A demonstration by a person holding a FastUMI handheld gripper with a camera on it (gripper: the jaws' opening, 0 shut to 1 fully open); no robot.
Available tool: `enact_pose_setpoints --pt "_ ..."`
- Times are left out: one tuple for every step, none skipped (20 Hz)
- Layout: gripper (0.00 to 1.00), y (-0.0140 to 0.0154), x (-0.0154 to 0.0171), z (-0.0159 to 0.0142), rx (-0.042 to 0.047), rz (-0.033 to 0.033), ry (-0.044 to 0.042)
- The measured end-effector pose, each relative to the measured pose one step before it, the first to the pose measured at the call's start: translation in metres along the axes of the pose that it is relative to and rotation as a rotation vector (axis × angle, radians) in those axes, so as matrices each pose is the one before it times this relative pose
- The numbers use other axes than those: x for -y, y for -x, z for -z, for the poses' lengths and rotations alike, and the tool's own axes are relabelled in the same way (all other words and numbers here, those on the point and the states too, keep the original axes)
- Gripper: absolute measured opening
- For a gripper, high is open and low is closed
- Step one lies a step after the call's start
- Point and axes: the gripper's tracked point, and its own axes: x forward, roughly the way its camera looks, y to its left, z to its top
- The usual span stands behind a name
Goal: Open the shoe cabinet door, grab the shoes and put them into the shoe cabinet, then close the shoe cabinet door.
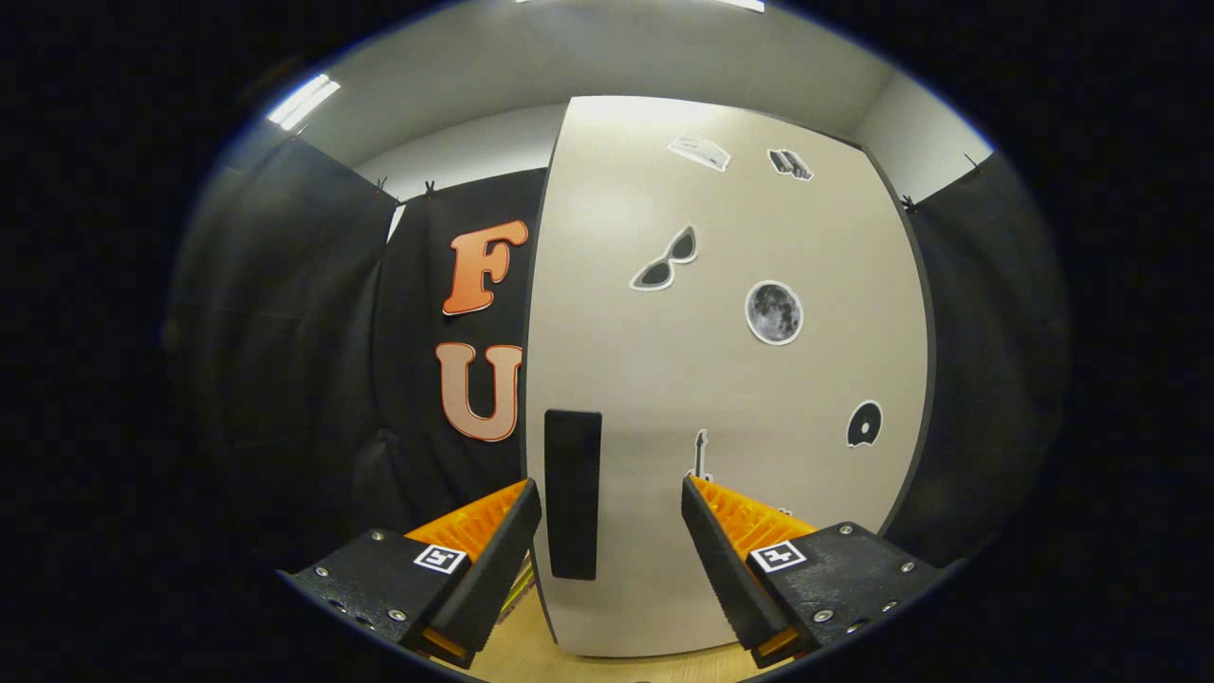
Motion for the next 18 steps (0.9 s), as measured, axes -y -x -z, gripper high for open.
enact_pose_setpoints --pt "0.93 0.01035 0.0027 -0.00272 0.00176 0.00351 -0.00039" --pt "0.93 0.01067 0.00309 -0.00137 -0.00287 0.00509 -0.00232" --pt "0.93 0.01213 0.0037 -0.00154 -0.00125 0.00667 -0.00139" --pt "0.93 0.01207 0.00431 -0.00173 0.00118 0.00804 -0.00146" --pt "0.93 0.01329 0.00455 -0.0016 -0.00246 0.01113 0.00159" --pt "0.93 0.01272 0.00474 -0.00152 -0.00106 0.00947 0.00008" --pt "0.93 0.01448 0.00403 -0.00182 -0.00044 0.00666 -0.00477" --pt "0.93 0.01357 0.0034 -0.00187 0.0027 0.00411 -0.01276" --pt "0.93 0.01262 0.00299 -0.0026 0.00286 0.0017 -0.01304" --pt "0.94 0.01286 0.00655 -0.00177 0.00154 0.01596 0.001" --pt "0.94 0.01357 0.00859 -0.00263 0.00229 0.01919 0.00541" --pt "0.94 0.01287 0.00796 -0.00087 -0.00575 0.0241 -0.00101" --pt "0.94 0.01217 0.00397 0.00006 -0.00693 0.00885 -0.01324" --pt "0.94 0.01227 0.00179 -0.00045 -0.00722 0.00197 -0.01626" --pt "0.94 0.01302 0.00223 0.00013 -0.00564 0.00626 -0.01354" --pt "0.94 0.01004 0.00334 -0.00082 0.00252 0.00662 -0.003" --pt "0.94 0.00886 0.00308 -0.00093 0.00056 0.013 0.00432" --pt "0.94 0.0077 0.00422 0.00126 -0.00211 0.01332 0.00476"
